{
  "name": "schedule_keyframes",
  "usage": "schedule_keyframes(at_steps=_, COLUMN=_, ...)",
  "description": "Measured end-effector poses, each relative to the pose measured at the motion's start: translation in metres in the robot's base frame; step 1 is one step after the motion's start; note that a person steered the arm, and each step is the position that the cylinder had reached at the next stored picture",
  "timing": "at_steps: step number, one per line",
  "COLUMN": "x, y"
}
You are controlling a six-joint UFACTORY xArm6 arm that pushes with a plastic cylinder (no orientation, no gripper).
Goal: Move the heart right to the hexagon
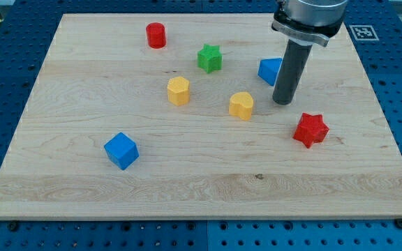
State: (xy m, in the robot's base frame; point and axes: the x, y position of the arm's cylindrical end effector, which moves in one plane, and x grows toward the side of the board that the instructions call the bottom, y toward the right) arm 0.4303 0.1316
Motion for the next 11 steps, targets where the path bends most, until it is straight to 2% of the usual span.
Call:
schedule_keyframes(at_steps=2, x=0.051, y=-0.019)
schedule_keyframes(at_steps=4, x=0.062, y=-0.055)
schedule_keyframes(at_steps=6, x=0.062, y=-0.089)
schedule_keyframes(at_steps=8, x=0.059, y=-0.084)
schedule_keyframes(at_steps=9, x=0.03, y=-0.077)
schedule_keyframes(at_steps=11, x=0.02, y=-0.075)
